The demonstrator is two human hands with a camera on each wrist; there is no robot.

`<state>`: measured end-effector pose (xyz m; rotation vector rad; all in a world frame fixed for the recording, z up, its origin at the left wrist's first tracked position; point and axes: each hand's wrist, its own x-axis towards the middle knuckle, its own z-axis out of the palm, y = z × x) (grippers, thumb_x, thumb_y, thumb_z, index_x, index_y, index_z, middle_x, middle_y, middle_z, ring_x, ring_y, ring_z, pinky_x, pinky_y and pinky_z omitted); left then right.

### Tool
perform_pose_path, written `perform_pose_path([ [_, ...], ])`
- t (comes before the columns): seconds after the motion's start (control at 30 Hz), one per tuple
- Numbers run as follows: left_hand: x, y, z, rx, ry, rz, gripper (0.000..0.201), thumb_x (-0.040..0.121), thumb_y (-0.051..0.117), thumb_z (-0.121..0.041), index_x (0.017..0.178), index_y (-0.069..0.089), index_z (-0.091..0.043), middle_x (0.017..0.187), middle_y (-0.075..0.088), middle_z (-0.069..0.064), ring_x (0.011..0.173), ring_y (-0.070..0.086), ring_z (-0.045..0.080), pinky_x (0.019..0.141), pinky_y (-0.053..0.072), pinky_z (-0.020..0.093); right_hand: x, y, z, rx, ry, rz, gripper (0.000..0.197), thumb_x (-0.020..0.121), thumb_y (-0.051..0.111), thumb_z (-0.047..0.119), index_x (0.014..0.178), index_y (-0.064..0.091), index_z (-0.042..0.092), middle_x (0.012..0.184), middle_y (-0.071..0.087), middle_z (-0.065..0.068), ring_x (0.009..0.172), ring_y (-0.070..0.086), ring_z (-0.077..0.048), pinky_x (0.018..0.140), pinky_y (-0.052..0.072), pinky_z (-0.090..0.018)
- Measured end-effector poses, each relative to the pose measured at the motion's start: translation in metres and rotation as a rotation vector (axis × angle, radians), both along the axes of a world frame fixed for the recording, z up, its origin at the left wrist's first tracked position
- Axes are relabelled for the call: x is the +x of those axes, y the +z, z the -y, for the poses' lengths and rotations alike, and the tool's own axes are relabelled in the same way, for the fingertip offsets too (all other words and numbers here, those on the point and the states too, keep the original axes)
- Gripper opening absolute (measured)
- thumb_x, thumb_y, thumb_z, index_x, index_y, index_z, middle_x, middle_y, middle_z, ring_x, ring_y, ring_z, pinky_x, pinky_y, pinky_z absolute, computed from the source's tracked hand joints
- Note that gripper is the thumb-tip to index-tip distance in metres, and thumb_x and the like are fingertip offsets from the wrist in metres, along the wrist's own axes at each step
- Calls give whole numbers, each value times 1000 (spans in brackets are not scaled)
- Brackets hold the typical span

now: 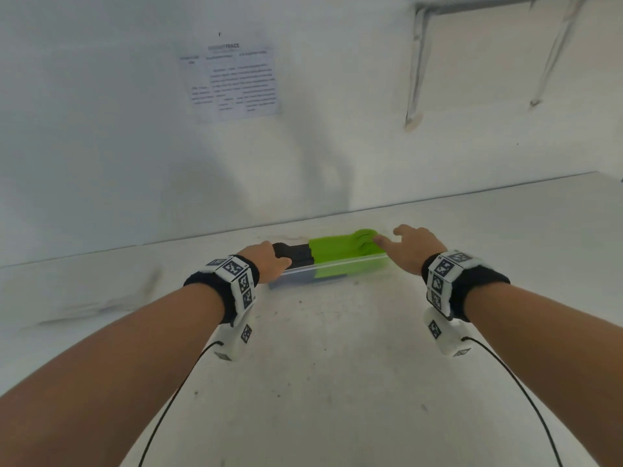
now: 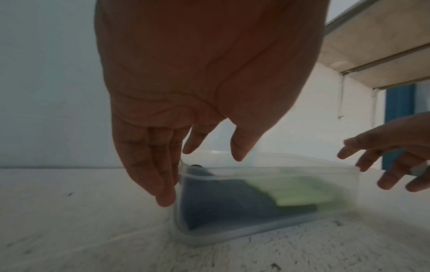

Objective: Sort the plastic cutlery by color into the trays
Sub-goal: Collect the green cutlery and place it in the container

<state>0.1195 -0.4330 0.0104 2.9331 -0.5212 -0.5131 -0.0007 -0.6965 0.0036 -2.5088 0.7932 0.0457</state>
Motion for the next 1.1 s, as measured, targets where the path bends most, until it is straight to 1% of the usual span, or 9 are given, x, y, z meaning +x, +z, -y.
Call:
perform_pose_path([
  [0.13, -1, -11, 3, 32, 154, 17, 39, 100, 56, -23, 129, 41, -1, 122, 61, 19, 105, 63, 33, 84, 50, 37, 11, -21, 26, -33, 91, -75, 60, 103, 43, 53, 142, 50, 9, 144, 55, -15, 129, 52, -34, 102, 43, -40],
  [0.2, -1, -13, 0, 55, 168, 32, 45, 93, 68, -14, 130, 45, -1, 126, 60, 18, 105, 61, 31, 84, 50, 35, 17, -27, 25, 10, 106, -74, 50, 106, 39, 44, 130, 57, 4, 133, 60, -17, 117, 57, -34, 89, 44, -36],
  [0.27, -2, -13, -2, 9, 204, 64, 52, 89, 73, -10, 134, 49, 0, 133, 59, 19, 117, 59, 33, 94, 49, 36, 20, -30, 21, 51, 85, -35, 42, 107, 38, 36, 121, 58, 2, 122, 62, -17, 101, 56, -33, 80, 40, -33],
  [0.33, -4, -15, -7, -87, 246, 99, 54, 90, 71, -9, 138, 48, 1, 136, 58, 21, 124, 57, 36, 101, 48, 40, 19, -29, 19, 67, 74, -4, 36, 107, 37, 27, 118, 59, 0, 120, 63, -18, 99, 57, -32, 80, 43, -34],
  [0.4, -8, -17, -14, -215, 274, 104, 52, 92, 65, -11, 139, 46, 0, 124, 64, 21, 112, 63, 35, 98, 52, 43, 15, -25, 19, 62, 78, 30, 33, 106, 37, 20, 118, 59, -1, 119, 64, -20, 107, 61, -35, 87, 48, -37],
  [0.5, -24, -18, -27, -390, 282, 47, 47, 94, 59, -13, 138, 43, -8, 98, 71, 17, 86, 71, 28, 80, 59, 37, 0, -18, 19, 140, 26, 145, 25, 101, 45, 26, 111, 55, 7, 107, 67, -16, 100, 65, -36, 89, 53, -43],
  [0.7, -73, -23, -50, -482, 191, -20, 40, 95, 61, -14, 130, 40, -13, 81, 74, 13, 74, 74, 27, 80, 62, 45, -58, -24, 3, 146, 16, 159, 20, 94, 51, 32, 99, 47, 13, 93, 68, -12, 85, 69, -33, 84, 55, -46],
  [0.93, -123, -32, -71, -485, 95, -103, 32, 98, 59, -19, 122, 38, -21, 80, 74, 10, 75, 74, 26, 78, 63, 41, -120, -38, -9, 198, 11, 130, 23, 94, 46, 38, 93, 44, 15, 90, 66, -10, 80, 70, -33, 79, 56, -48],
  [1.1, -106, -33, -73, -546, 157, -38, 16, 107, 41, -30, 113, 49, -17, 94, 68, 11, 79, 70, 25, 73, 58, 34, -108, -46, 6, 197, -3, 168, 25, 98, 36, 34, 92, 52, 15, 93, 66, -12, 86, 66, -36, 86, 53, -47],
])
